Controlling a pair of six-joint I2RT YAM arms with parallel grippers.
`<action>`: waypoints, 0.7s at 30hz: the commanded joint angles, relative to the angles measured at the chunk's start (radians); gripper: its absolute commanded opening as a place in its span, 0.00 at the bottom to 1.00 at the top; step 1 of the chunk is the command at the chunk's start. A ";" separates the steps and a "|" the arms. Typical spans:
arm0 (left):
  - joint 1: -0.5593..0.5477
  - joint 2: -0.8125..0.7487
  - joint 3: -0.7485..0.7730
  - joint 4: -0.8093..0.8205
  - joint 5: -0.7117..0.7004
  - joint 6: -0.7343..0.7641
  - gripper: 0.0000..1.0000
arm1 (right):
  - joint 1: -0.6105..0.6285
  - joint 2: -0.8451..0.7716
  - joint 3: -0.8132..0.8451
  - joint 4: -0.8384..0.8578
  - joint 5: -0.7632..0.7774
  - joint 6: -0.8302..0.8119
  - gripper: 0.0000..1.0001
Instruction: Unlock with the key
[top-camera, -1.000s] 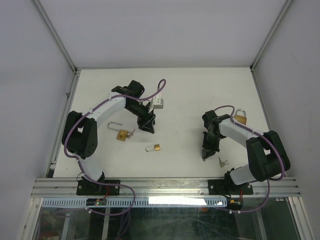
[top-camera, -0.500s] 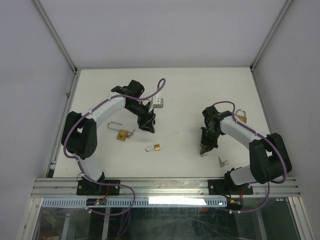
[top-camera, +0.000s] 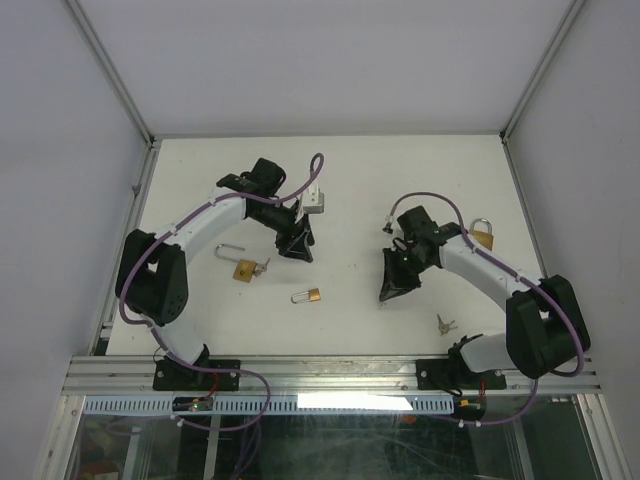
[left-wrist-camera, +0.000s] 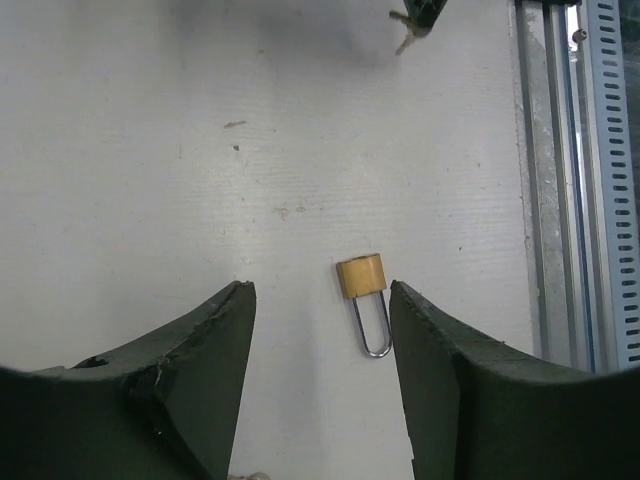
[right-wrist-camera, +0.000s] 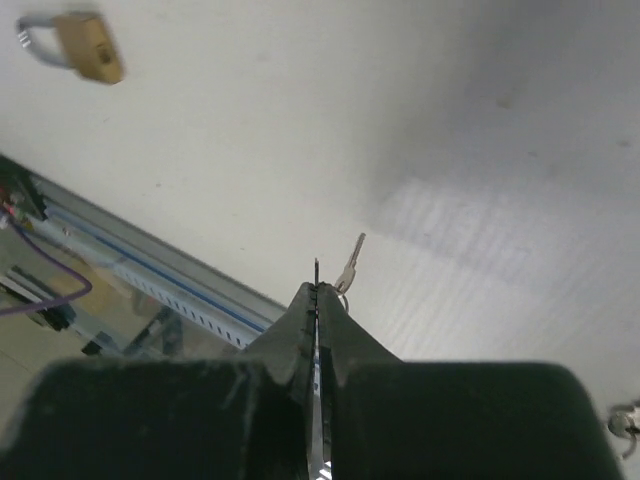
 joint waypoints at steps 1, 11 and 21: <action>-0.001 -0.161 -0.083 0.225 0.166 -0.035 0.56 | 0.102 -0.077 0.051 0.137 -0.108 -0.086 0.00; 0.000 -0.294 -0.181 0.435 0.220 -0.127 0.52 | 0.130 -0.087 0.262 0.253 -0.313 -0.120 0.00; 0.062 -0.368 -0.284 0.918 0.348 -0.680 0.67 | 0.129 -0.082 0.509 0.346 -0.368 -0.099 0.00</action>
